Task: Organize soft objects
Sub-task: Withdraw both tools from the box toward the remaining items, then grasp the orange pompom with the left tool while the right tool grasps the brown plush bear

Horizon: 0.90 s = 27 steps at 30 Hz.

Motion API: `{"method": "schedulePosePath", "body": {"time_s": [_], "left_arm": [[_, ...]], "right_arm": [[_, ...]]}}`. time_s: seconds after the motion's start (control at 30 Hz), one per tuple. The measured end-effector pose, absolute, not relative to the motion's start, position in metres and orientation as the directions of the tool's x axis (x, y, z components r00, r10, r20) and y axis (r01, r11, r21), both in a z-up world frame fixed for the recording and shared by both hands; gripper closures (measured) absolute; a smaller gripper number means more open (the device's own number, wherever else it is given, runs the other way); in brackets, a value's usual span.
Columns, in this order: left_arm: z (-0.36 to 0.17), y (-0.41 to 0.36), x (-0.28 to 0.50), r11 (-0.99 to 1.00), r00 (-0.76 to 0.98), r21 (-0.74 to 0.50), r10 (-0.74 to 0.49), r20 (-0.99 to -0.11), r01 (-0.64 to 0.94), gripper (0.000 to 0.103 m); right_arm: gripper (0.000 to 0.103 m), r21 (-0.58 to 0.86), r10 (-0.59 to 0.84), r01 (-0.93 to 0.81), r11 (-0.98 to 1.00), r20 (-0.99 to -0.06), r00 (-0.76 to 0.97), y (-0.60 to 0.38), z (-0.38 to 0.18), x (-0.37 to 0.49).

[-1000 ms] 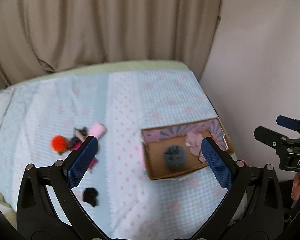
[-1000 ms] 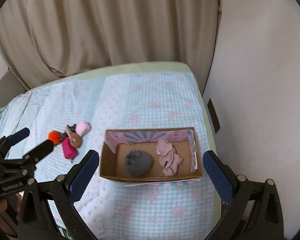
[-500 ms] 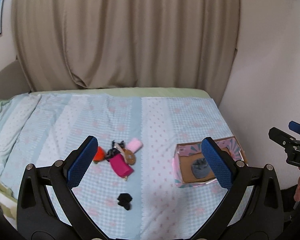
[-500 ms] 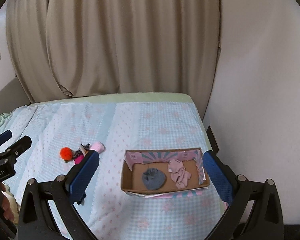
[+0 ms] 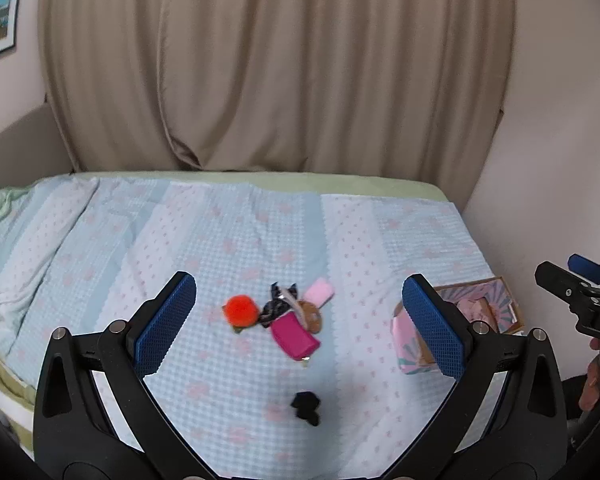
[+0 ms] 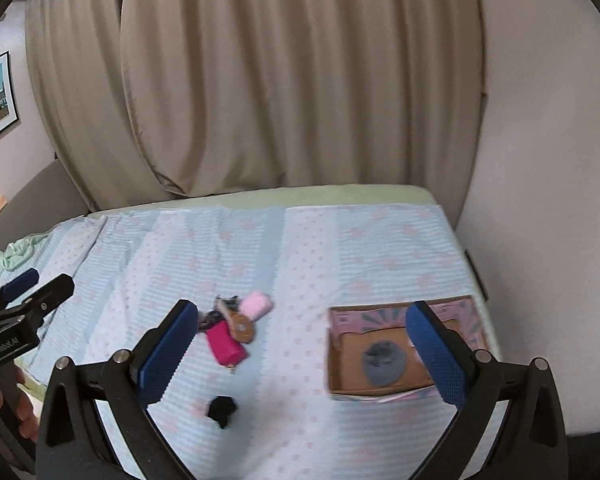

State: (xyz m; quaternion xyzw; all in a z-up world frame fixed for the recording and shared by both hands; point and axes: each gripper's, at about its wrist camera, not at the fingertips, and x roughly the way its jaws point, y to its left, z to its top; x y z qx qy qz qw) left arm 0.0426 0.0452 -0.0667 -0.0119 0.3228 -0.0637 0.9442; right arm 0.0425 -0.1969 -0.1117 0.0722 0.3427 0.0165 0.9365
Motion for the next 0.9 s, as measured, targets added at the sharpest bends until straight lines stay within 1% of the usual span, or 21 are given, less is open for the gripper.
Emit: {"method": "schedulePosePath", "body": {"time_s": [0.23, 0.37, 0.5, 0.6, 0.9], "left_arm": [[-0.092, 0.108, 0.082, 0.988, 0.744, -0.086, -0.151, -0.651, 0.125, 0.000], [-0.122, 0.137, 0.113, 0.985, 0.709, -0.094, -0.167, -0.685, 0.142, 0.000], [-0.165, 0.159, 0.146, 0.976, 0.666, -0.140, -0.218, -0.714, 0.169, 0.001], [-0.208, 0.168, 0.175, 0.966, 0.622, -0.180, -0.257, -0.739, 0.186, 0.001], [-0.334, 0.166, 0.244, 0.947, 0.528, -0.178, -0.298, -0.795, 0.267, 0.001]], "right_arm": [[0.000, 0.229, 0.130, 0.036, 0.973, -0.670, 0.731, -0.145, -0.138, 0.083], [0.000, 0.270, 0.147, 0.060, 0.961, -0.684, 0.714, -0.117, -0.162, 0.111], [0.000, 0.307, 0.163, 0.091, 0.947, -0.707, 0.688, -0.095, -0.199, 0.142], [0.000, 0.338, 0.182, 0.115, 0.934, -0.728, 0.661, -0.083, -0.231, 0.164], [0.000, 0.378, 0.206, 0.186, 0.907, -0.783, 0.587, -0.057, -0.340, 0.230]]}}
